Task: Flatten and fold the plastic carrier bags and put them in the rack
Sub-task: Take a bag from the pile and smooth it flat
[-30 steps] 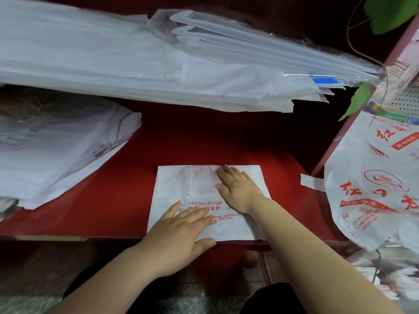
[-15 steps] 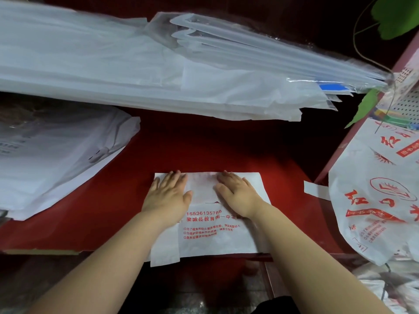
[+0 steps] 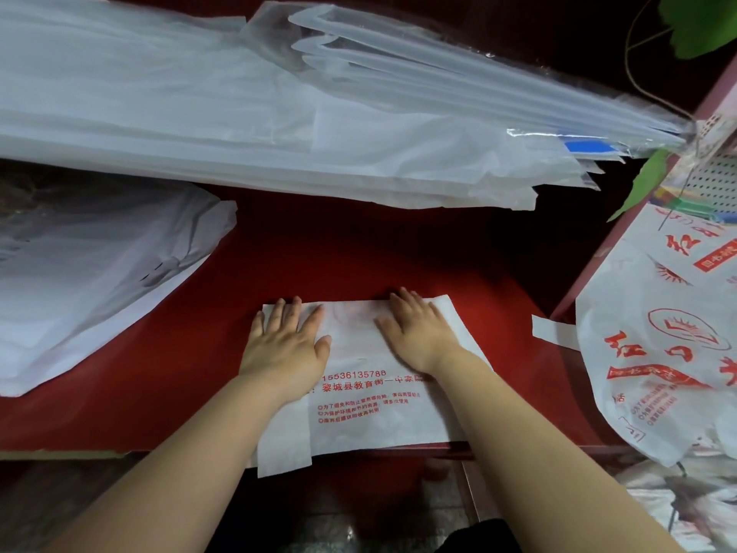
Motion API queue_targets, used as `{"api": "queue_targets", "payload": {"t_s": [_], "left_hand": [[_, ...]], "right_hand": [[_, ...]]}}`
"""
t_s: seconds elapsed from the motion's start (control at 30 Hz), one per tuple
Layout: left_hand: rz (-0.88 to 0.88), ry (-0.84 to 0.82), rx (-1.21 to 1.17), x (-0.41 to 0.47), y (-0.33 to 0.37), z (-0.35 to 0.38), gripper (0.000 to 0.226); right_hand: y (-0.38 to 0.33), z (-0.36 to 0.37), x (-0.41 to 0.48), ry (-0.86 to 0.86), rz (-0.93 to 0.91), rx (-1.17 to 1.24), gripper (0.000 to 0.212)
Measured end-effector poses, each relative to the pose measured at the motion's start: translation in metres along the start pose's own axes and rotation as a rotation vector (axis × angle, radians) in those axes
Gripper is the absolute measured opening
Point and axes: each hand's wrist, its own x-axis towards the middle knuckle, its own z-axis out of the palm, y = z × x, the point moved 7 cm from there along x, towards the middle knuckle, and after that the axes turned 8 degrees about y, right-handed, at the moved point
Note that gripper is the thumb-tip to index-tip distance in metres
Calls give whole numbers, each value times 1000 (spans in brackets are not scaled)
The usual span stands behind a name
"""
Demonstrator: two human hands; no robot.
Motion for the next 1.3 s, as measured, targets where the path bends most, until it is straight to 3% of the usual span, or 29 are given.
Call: {"api": "queue_targets", "payload": {"t_s": [0.2,0.4,0.53,0.63,0.67,0.7,0.77,0.83,0.9,0.97,1.07,1.2,1.3], "left_hand": [[-1,13,-27,1,-1,1,52],[-4,-31,-266,7,-6,-9,50],[67,155,-415,6,-21,-23,49],[218,248,-624,-20,-26,-32,34],[279,216,-684,-33,-26,-32,29],[345,153,-684,-47,-26,-28,23],[410,-11,-542,-73,-29,-15,52],[468,-24,-279,-92,-37,-4,82],[569,97,-130,-104,-40,-3,89],[590,195,-144,-109,-43,-8,68],[604,286,-283,-112,-47,-14,54],[616,407,-454,-120,-55,-16,51],[580,481,-472,-119,-58,-17,40]], "right_hand": [[53,-25,-14,79,117,177,47],[62,-33,-53,112,44,406,43],[59,-33,-84,153,-92,382,41],[55,-30,-106,185,-175,427,25],[52,-29,-111,181,-199,415,30],[49,-27,-116,180,-239,378,52],[48,-20,-121,129,-284,304,93],[44,-18,-126,116,-346,201,101],[37,-19,-132,221,-485,17,89],[37,-18,-137,315,-546,-68,71],[46,-17,-150,391,-498,86,79],[52,-25,-166,507,-432,245,60],[55,-24,-165,540,-437,191,52]]}}
